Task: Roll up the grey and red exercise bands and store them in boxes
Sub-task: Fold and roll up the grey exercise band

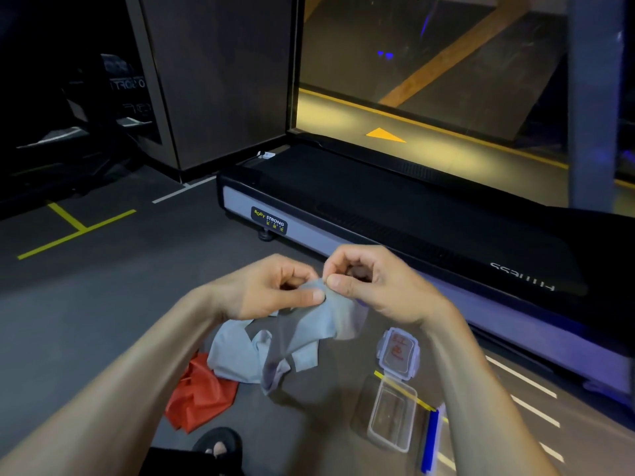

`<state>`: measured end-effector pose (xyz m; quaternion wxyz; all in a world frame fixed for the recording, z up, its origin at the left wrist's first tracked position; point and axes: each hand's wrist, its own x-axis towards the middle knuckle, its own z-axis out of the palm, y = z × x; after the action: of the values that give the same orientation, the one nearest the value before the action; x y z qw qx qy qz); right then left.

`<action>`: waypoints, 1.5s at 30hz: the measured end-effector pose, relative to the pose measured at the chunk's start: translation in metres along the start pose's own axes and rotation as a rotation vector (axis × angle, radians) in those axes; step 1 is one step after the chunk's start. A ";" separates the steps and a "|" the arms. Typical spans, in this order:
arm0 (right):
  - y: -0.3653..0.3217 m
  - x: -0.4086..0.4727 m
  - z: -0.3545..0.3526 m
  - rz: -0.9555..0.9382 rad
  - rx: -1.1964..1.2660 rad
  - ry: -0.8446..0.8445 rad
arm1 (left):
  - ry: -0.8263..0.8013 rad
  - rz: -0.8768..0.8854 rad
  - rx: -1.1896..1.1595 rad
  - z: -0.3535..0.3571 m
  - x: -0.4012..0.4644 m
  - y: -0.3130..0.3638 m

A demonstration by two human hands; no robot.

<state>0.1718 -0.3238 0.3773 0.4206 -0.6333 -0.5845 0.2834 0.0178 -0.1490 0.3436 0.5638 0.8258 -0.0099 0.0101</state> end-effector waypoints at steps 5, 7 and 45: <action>-0.007 -0.005 -0.017 -0.173 0.536 0.133 | -0.091 -0.193 0.239 0.015 0.004 -0.025; -0.006 -0.008 -0.028 -0.236 0.742 0.178 | -0.046 -0.222 0.397 0.020 0.008 -0.031; -0.002 -0.015 -0.032 -0.206 0.913 0.483 | 0.107 -0.137 0.184 0.003 -0.005 -0.035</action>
<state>0.1956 -0.3452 0.3926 0.8023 -0.3719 -0.3472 0.3122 0.0136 -0.1394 0.3095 0.4850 0.8709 0.0773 0.0164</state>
